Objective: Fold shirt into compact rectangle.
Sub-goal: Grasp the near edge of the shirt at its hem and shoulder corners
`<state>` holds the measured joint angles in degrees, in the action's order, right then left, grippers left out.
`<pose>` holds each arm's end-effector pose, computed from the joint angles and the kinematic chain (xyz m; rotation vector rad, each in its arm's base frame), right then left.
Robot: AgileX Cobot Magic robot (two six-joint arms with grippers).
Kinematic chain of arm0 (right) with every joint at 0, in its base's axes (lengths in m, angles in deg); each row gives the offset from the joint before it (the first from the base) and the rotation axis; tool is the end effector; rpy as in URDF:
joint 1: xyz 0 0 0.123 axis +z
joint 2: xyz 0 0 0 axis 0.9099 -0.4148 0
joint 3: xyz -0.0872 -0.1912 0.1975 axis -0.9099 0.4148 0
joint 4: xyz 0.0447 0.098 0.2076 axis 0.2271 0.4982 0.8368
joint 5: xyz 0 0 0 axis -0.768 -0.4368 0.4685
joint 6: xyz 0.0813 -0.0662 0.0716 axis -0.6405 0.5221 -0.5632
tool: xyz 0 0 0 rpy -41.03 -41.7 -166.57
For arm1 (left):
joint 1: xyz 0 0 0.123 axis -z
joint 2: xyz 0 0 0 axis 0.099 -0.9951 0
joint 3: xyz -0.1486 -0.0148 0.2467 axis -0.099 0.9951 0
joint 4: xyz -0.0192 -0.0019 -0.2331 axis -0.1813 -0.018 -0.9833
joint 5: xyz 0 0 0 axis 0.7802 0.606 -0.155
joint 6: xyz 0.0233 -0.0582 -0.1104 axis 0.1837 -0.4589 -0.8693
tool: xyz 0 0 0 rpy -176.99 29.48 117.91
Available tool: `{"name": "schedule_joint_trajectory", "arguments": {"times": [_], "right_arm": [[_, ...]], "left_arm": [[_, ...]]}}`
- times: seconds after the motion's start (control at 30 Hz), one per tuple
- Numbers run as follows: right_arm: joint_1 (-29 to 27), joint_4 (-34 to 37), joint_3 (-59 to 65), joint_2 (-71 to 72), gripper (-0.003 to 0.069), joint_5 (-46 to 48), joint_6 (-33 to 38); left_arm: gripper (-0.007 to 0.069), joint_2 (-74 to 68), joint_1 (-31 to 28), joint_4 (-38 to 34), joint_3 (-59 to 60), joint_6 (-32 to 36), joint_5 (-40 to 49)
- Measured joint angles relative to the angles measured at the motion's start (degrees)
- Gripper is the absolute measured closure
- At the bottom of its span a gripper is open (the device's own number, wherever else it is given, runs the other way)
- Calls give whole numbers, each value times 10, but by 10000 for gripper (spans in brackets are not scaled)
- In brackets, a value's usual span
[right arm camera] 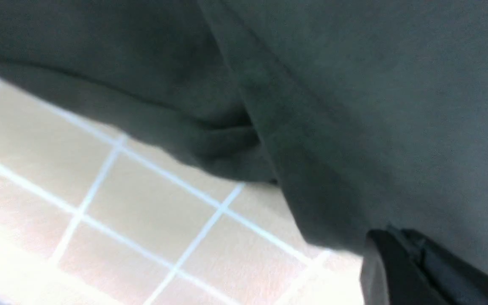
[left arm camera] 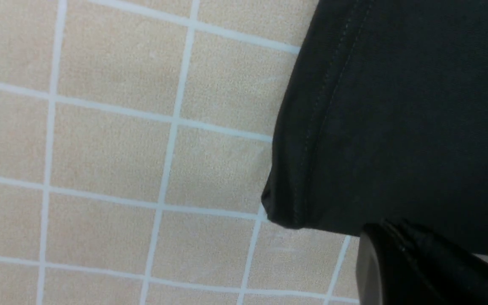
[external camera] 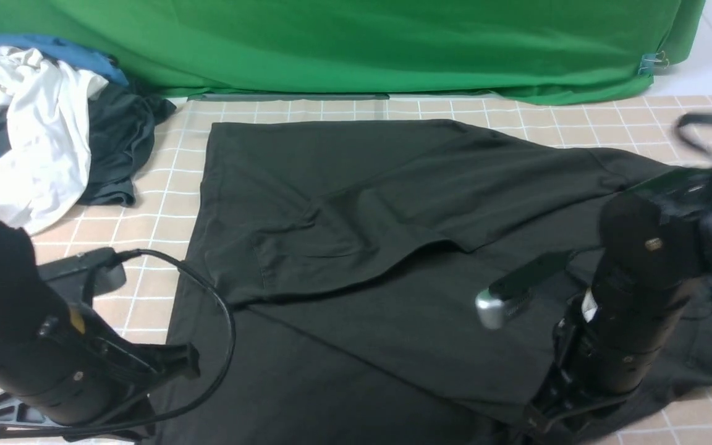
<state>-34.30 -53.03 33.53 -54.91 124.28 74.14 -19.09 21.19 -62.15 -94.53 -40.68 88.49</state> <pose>0.2156 0.1429 0.1802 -0.8355 2.9899 0.1483 0.1747 -0.0557 0.2030 -0.3683 2.9666 -0.1816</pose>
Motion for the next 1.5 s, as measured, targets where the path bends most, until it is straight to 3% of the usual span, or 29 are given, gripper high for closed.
{"name": "schedule_joint_trajectory", "arguments": {"times": [0.17,0.47,0.7,0.9,1.17,1.33,1.4,1.5], "right_arm": [[0,0,0,91,623,5,0],[0,0,0,180,623,11,-12],[0,0,0,183,623,17,-18],[0,0,0,183,621,17,-22],[0,0,0,183,617,19,-32],[0,0,0,183,617,18,-32],[0,0,0,183,616,16,-32],[0,0,0,183,614,14,-32]], "left_arm": [[603,2,0,1,0,-14,2],[411,-19,0,13,-53,-42,-105],[239,-158,0,63,-194,-52,-131],[197,-273,0,88,-239,-54,-140],[210,-358,0,90,-257,-55,-158],[364,-364,0,93,-258,-54,-154],[498,-364,0,94,-258,-48,-151],[579,-361,0,94,-260,-41,-140]]}}
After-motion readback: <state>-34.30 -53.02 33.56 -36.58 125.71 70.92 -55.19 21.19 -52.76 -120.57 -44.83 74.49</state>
